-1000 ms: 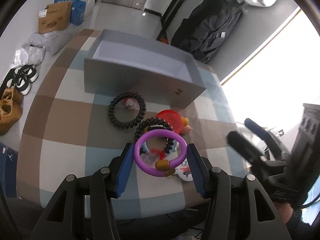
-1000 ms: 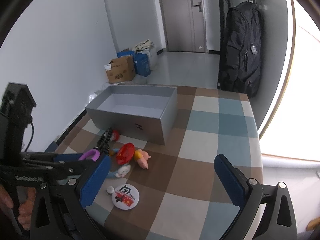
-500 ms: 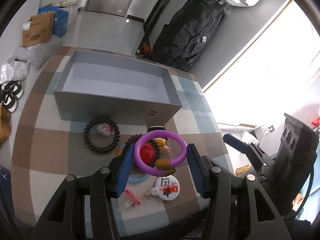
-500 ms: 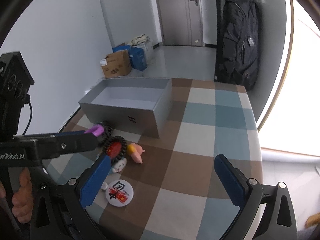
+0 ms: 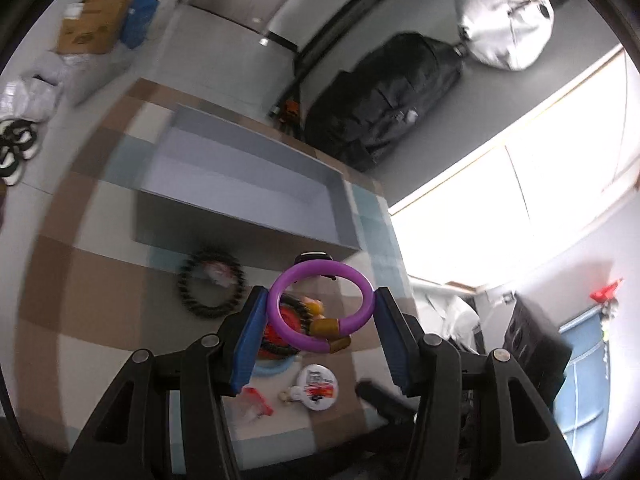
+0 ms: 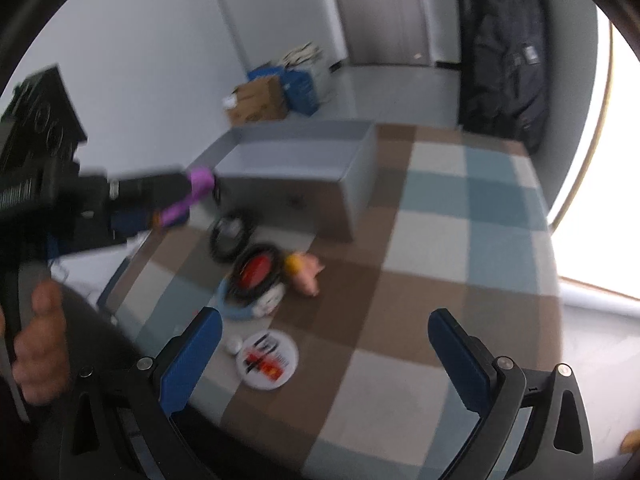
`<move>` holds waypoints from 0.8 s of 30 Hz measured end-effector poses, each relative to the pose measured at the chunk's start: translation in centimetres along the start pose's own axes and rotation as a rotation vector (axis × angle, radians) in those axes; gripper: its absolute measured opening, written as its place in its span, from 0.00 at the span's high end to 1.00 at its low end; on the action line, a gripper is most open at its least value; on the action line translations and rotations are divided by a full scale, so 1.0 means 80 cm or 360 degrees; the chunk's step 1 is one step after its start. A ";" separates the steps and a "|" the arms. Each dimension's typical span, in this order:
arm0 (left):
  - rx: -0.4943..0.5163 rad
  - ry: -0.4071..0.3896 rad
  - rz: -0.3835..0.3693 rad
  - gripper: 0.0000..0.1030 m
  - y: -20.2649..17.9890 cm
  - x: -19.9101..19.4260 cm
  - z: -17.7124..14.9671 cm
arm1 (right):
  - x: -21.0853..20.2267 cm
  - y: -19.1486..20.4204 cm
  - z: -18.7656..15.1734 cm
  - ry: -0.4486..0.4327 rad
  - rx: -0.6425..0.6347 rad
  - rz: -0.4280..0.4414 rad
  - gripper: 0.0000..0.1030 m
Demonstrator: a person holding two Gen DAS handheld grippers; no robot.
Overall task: Organize jewelry
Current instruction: 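Lift the purple ring with the left gripper while the right gripper grasps the white round badge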
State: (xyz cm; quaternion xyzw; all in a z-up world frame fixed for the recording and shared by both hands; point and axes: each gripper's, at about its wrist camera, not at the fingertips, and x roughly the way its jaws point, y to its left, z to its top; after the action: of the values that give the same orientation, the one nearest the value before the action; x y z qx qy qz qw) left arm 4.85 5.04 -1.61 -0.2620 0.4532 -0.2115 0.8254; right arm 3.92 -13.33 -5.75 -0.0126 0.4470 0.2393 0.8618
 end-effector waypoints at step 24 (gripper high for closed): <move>0.0058 -0.0109 0.0091 0.53 0.000 -0.038 -0.005 | 0.034 0.058 -0.030 0.0155 -0.0432 -0.0101 0.60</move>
State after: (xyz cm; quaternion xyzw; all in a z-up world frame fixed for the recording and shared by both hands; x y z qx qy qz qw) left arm 2.99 6.74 0.20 -0.2409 0.4282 -0.1869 0.8507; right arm 1.46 -8.69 -8.40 -0.1549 0.4512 0.2692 0.8367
